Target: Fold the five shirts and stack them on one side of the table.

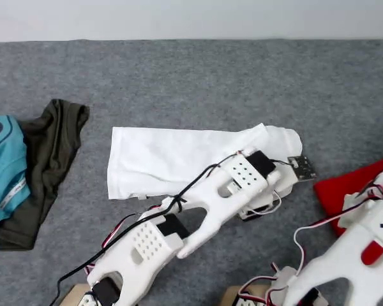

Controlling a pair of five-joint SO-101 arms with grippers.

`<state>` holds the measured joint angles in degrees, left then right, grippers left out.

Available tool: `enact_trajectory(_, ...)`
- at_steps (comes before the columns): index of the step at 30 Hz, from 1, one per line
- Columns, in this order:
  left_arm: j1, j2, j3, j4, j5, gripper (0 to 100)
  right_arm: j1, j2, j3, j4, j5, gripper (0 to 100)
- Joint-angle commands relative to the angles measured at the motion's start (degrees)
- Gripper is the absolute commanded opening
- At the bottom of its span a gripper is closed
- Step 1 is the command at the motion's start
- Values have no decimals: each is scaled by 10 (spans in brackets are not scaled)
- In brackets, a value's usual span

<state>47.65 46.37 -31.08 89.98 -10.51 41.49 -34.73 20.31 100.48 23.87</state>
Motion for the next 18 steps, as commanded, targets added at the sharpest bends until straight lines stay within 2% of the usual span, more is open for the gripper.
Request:
enact_trajectory(1,-23,-11,-27,-5,3,103,-3,-16,-5,19,-4,143)
enact_trajectory(5,-43,3,-46,-20,-18,101,-3,-16,-5,19,-4,143)
enact_trajectory(15,-40,26,-78,-7,-22,100,-6,-16,-4,19,-6,143)
enact_trajectory(18,-32,40,-81,-5,-21,55,-6,-16,-4,19,-6,143)
